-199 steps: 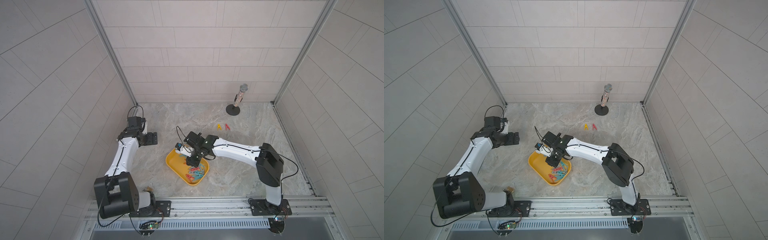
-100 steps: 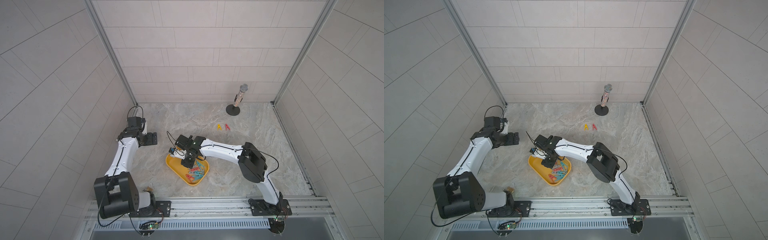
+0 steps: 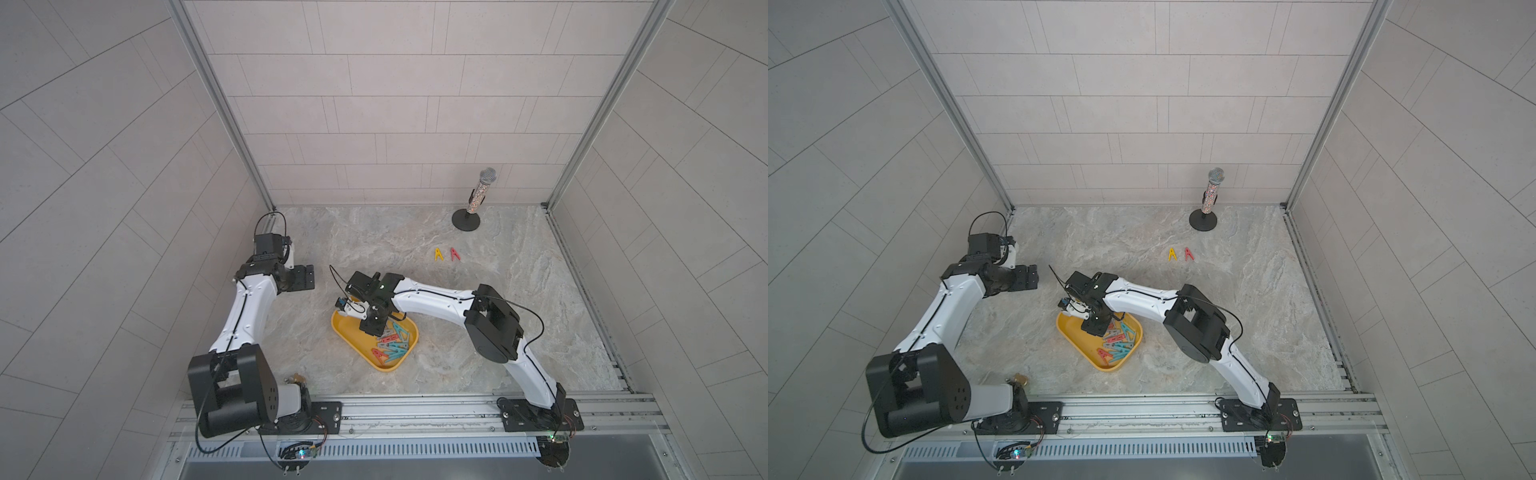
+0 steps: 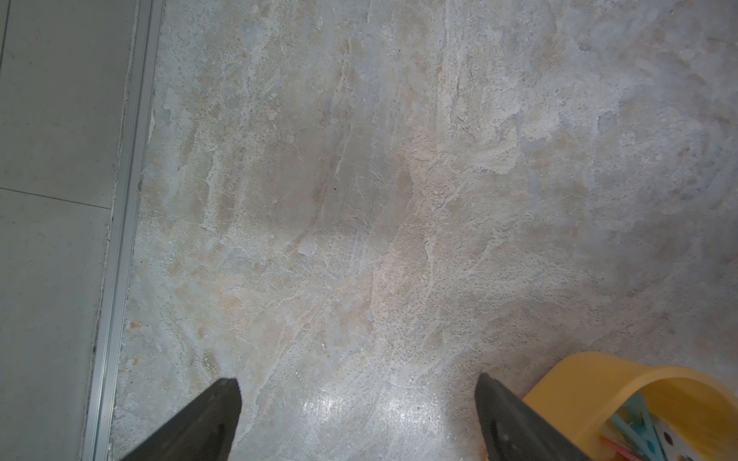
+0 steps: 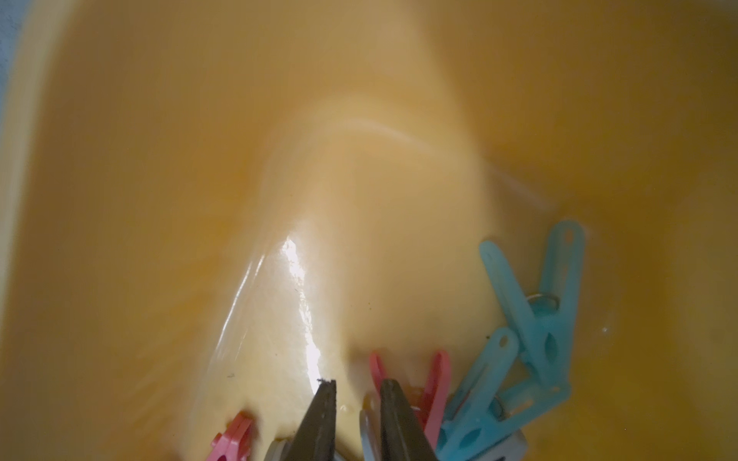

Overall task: Take the clothespins out of the storage box
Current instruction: Pick up the clothespin from the storage box.

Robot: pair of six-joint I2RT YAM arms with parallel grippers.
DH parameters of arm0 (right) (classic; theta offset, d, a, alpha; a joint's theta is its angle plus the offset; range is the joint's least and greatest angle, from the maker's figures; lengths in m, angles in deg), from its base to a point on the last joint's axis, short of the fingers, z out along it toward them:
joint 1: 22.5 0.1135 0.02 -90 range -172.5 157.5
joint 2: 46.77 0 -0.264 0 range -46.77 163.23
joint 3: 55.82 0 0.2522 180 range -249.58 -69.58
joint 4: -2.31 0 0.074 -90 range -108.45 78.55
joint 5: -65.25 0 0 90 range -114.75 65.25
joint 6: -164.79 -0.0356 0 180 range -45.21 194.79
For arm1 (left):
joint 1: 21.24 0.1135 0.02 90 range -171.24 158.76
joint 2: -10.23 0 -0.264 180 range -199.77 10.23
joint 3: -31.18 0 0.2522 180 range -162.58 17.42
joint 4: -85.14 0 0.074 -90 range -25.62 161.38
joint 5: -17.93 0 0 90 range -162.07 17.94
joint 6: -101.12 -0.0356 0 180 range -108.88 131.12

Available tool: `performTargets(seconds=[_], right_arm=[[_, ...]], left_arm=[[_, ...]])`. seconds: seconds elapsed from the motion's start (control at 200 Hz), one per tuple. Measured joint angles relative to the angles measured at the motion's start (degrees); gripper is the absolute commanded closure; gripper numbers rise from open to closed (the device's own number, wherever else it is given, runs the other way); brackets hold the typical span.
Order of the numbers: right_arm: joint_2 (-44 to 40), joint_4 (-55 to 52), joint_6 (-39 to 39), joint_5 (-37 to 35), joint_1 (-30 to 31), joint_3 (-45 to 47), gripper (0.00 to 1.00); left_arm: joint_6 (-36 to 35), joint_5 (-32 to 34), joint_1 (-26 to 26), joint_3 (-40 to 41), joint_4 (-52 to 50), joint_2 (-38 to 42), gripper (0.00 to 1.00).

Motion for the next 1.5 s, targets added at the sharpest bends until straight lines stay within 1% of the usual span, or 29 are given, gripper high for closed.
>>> performTargets(seconds=[0.24,0.345,0.465,0.53,0.56,0.766,0.821,1.061,1.501], right_arm=[[1.9,0.3,0.5,-1.1,0.0,-0.3,0.78],[2.0,0.5,0.8,-1.4,0.0,-0.7,0.82],[2.0,0.7,0.9,-1.7,0.0,-0.7,0.89],[2.0,0.7,0.9,-1.7,0.0,-0.7,0.96],[2.0,0.8,0.9,-1.7,0.0,-0.7,0.97],[2.0,1.1,0.9,-1.4,0.0,-0.7,0.98],[2.0,1.3,0.8,-1.3,0.1,-0.7,1.00],[1.1,1.7,0.2,-0.8,0.8,-0.3,1.00],[-7.0,4.6,-3.7,0.3,0.8,0.2,1.00]], left_arm=[[0.0,-0.1,0.0,0.0,0.0,0.0,0.00],[0.0,-0.2,0.0,0.0,0.0,0.0,0.00],[0.0,-0.2,0.0,0.0,0.0,0.0,0.00],[0.0,-0.2,0.0,0.0,0.0,0.0,0.00],[0.0,-0.2,0.0,0.0,0.0,0.0,0.00],[0.0,-0.2,0.0,0.0,0.0,0.0,0.00],[0.0,-0.2,0.0,0.0,0.0,0.0,0.00],[0.0,-0.2,0.0,0.0,0.0,0.0,0.00],[0.0,-0.4,0.0,0.0,0.0,0.0,0.00]])
